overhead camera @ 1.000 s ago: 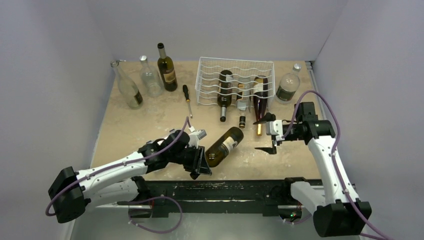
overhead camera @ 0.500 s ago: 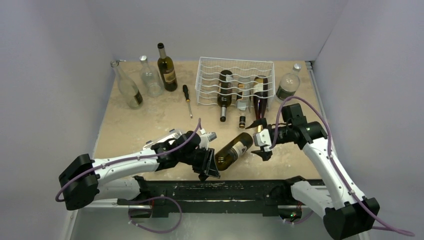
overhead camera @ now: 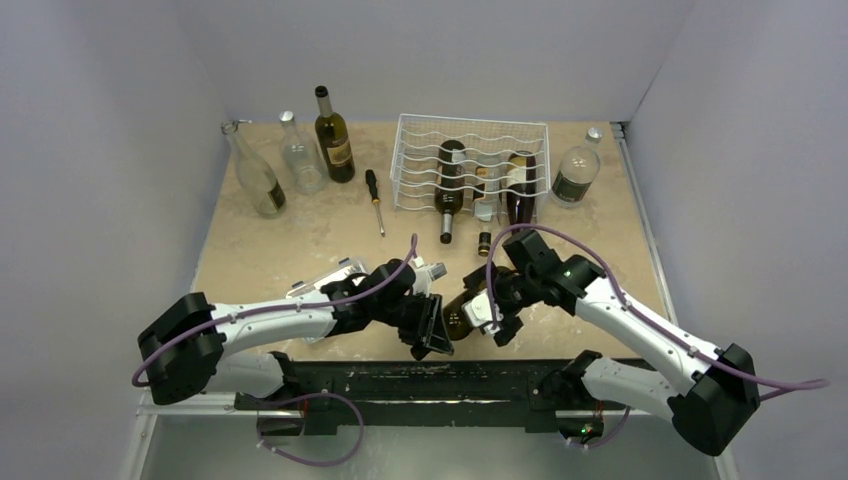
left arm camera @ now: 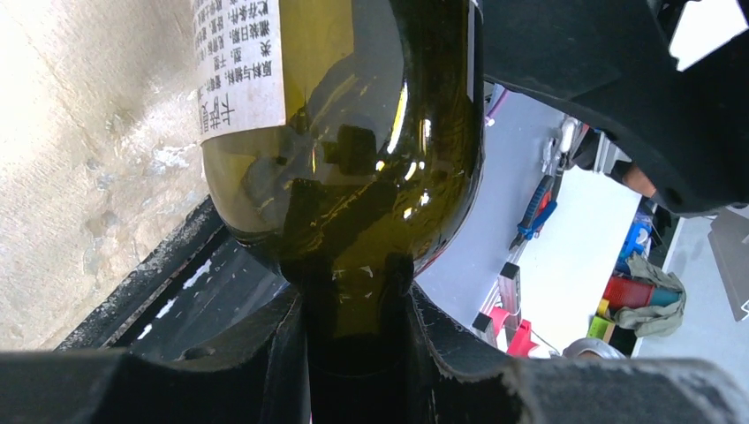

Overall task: Take the wine bottle off the wine rack
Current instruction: Pick up the wine bottle from the wine rack.

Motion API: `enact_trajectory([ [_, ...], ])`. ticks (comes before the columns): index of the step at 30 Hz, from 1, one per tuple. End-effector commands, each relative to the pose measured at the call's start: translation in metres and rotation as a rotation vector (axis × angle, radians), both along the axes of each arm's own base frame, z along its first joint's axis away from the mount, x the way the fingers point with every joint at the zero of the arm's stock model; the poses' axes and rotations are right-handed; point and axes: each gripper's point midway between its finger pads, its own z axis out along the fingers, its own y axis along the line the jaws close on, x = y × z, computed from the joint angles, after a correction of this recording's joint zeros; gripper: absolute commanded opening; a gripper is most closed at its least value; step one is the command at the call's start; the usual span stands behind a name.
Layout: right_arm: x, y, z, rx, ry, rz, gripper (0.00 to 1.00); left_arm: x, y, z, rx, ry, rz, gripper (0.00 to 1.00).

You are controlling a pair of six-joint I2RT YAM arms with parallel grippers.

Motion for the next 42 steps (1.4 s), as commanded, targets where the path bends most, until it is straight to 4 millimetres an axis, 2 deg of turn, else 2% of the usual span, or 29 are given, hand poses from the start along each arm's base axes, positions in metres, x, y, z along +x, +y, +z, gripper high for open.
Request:
enact_trajectory([
  [1, 0.012, 0.004, -0.008, -0.026, -0.041, -0.045, 0.99, 0.01, -0.036, 0.071, -0.259, -0.128, -0.05, 0.0],
  [6, 0.012, 0.009, -0.026, -0.065, -0.053, -0.045, 0.97, 0.011, -0.039, 0.072, -0.269, -0.126, -0.055, 0.0],
  [25, 0.005, 0.025, -0.036, -0.038, -0.043, -0.026, 0.85, 0.014, -0.049, 0.064, -0.288, -0.108, -0.059, 0.0],
  [38, 0.003, 0.028, -0.042, -0.026, -0.044, -0.021, 0.83, 0.014, -0.053, 0.065, -0.304, -0.097, -0.061, 0.0],
  [42, 0.005, 0.028, -0.044, -0.024, -0.05, -0.028, 0.89, 0.014, -0.054, 0.065, -0.306, -0.095, -0.061, 0.0],
])
